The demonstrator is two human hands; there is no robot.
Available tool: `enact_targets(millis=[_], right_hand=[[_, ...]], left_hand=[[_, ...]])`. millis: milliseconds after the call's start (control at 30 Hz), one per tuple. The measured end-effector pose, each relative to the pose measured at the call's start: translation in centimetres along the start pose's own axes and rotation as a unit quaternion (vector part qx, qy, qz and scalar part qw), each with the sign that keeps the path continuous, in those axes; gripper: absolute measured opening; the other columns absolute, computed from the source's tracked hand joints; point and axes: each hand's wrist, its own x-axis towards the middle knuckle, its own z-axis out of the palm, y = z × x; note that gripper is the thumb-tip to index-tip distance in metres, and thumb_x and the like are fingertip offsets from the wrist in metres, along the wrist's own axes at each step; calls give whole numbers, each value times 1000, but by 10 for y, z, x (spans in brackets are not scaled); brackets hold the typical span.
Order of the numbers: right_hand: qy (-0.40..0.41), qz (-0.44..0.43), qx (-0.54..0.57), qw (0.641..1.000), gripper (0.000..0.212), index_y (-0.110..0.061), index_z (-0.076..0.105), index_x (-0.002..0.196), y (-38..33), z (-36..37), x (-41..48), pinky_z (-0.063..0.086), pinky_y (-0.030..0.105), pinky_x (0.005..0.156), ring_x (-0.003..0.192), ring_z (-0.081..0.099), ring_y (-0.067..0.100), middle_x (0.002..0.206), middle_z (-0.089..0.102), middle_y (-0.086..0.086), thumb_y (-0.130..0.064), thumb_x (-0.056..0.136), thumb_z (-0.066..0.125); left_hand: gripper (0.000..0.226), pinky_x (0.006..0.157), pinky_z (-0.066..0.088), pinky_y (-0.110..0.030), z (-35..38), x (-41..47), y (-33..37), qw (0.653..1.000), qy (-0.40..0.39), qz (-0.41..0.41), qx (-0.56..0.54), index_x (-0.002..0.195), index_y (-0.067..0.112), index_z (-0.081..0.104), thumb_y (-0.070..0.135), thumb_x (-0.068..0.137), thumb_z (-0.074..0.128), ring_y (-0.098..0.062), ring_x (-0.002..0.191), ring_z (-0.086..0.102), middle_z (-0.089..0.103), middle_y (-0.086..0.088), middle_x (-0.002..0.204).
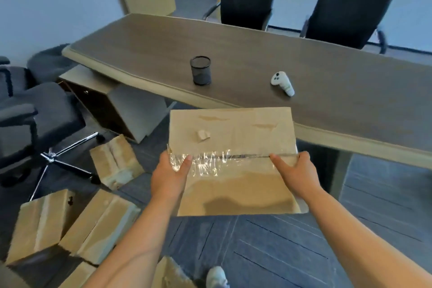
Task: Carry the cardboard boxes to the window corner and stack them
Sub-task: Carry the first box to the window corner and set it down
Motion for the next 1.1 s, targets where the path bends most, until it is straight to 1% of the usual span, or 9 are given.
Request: enact_targets(millis=[67, 133, 267, 400, 533, 733, 833, 933, 1100], right_hand=[[31, 8, 16, 999, 55, -14, 37, 111, 25, -37, -7, 42, 25, 55, 72, 52, 9, 100, 56, 2, -50, 80, 65], [62, 17, 25, 998, 57, -13, 38, 120, 52, -74, -16, 36, 20, 52, 70, 47, 5, 98, 52, -1, -48, 83, 63], [127, 66, 36, 989, 55, -12, 40, 119, 109, -146, -38, 37, 29, 59, 80, 49, 17, 94, 51, -1, -49, 83, 61], [185, 110, 65, 974, 53, -12, 42, 114, 166, -210, -62, 40, 32, 63, 80, 52, 18, 92, 54, -1, -49, 82, 63], [234, 155, 83, 956, 57, -13, 40, 118, 219, -265, -86, 40, 33, 68, 88, 51, 21, 101, 53, 2, -50, 82, 63], [297, 221, 119, 921, 55, -14, 41, 114, 276, -330, -105, 42, 36, 74, 91, 51, 23, 103, 53, 3, -52, 80, 63], [327, 243, 139, 903, 51, -18, 40, 109, 294, -354, -102, 45, 38, 75, 92, 53, 23, 102, 54, 3, -52, 80, 64], [365, 263, 153, 880, 48, -20, 39, 106, 307, -375, -93, 43, 36, 74, 90, 53, 22, 101, 55, 2, -53, 80, 63], [428, 292, 159, 840, 50, -18, 42, 109, 313, -410, -66, 41, 34, 73, 89, 53, 21, 100, 55, 0, -53, 80, 63]], left_hand=[[52, 79, 41, -31, 29, -14, 24, 999, -30, 30, 2, 124, 21, 44, 53, 84, 55, -27, 107, 55, 60, -4, 120], [54, 80, 41, -31, 61, -32, 47, 996, -57, 61, 11, 125, 21, 44, 54, 84, 54, -27, 109, 55, 59, -4, 121], [51, 78, 38, -30, 126, -79, 90, 988, -115, 103, 32, 125, 22, 43, 53, 86, 53, -25, 109, 54, 57, -1, 122], [55, 76, 38, -30, 189, -127, 126, 972, -176, 142, 58, 129, 21, 41, 54, 86, 51, -25, 110, 54, 57, -1, 124], [63, 79, 42, -32, 247, -173, 158, 949, -239, 187, 88, 131, 20, 38, 60, 84, 48, -25, 114, 53, 55, -2, 128], [52, 71, 41, -30, 324, -221, 212, 907, -315, 258, 109, 122, 21, 43, 57, 85, 49, -20, 99, 57, 60, 1, 117], [55, 73, 40, -30, 364, -233, 240, 888, -343, 284, 117, 125, 19, 43, 57, 85, 50, -23, 103, 57, 59, 2, 118], [53, 74, 41, -31, 405, -238, 269, 869, -369, 306, 123, 121, 19, 45, 57, 85, 50, -25, 104, 57, 60, 0, 118], [53, 77, 37, -31, 471, -238, 326, 826, -422, 354, 122, 123, 16, 44, 53, 86, 52, -29, 112, 54, 58, -5, 124]])
